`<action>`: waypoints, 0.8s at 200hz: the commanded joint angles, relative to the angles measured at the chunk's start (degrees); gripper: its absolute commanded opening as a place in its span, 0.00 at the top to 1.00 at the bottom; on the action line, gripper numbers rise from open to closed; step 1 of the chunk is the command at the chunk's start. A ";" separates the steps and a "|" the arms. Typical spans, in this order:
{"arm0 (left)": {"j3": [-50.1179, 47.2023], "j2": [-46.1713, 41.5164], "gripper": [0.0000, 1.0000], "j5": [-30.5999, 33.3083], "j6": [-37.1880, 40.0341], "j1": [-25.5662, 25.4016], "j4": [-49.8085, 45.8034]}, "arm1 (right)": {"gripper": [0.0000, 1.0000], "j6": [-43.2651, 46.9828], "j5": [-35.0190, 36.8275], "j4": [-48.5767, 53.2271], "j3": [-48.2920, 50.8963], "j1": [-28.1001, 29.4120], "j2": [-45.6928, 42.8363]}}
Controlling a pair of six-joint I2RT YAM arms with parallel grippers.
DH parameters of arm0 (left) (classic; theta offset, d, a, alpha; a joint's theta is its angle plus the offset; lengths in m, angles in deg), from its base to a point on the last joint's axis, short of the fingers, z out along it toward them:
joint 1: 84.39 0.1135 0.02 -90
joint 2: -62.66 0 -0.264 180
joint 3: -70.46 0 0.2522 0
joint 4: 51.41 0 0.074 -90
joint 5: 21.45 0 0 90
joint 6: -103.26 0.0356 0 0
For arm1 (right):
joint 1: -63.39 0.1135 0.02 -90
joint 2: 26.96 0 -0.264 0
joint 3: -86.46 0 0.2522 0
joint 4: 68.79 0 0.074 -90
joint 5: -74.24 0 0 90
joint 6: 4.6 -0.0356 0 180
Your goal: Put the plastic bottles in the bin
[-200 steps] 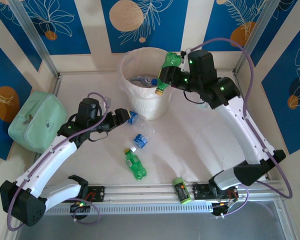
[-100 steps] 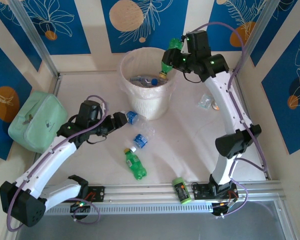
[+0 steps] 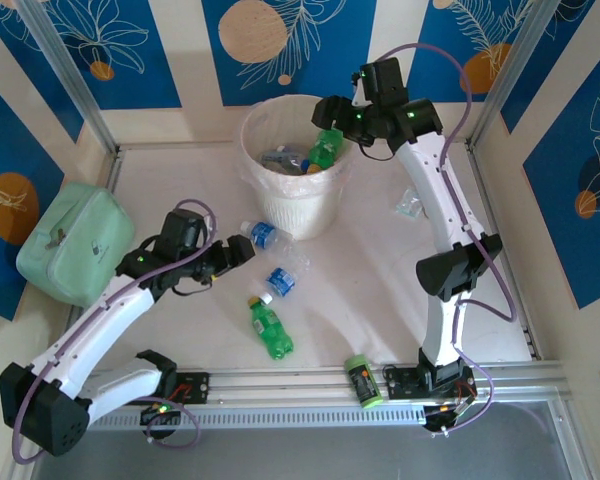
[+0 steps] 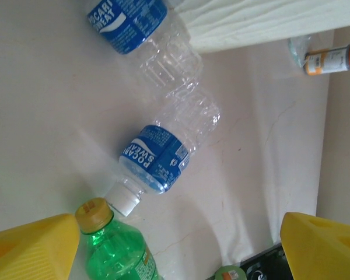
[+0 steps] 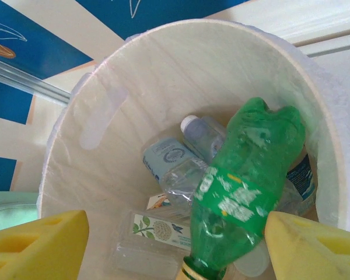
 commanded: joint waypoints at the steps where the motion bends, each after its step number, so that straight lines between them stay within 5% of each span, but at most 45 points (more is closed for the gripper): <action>1: -1.58 0.64 0.12 1.24 1.70 -1.99 -3.59 | 0.21 0.24 -0.65 1.06 -1.70 0.12 -2.66; 42: -3.45 0.91 0.11 2.76 2.41 -6.83 -7.26 | 0.21 1.64 1.16 -0.89 5.03 3.56 -10.84; 160: -4.72 13.82 0.21 -0.73 -1.75 -11.24 -2.03 | 0.20 -6.57 10.65 -9.83 54.72 20.26 -44.95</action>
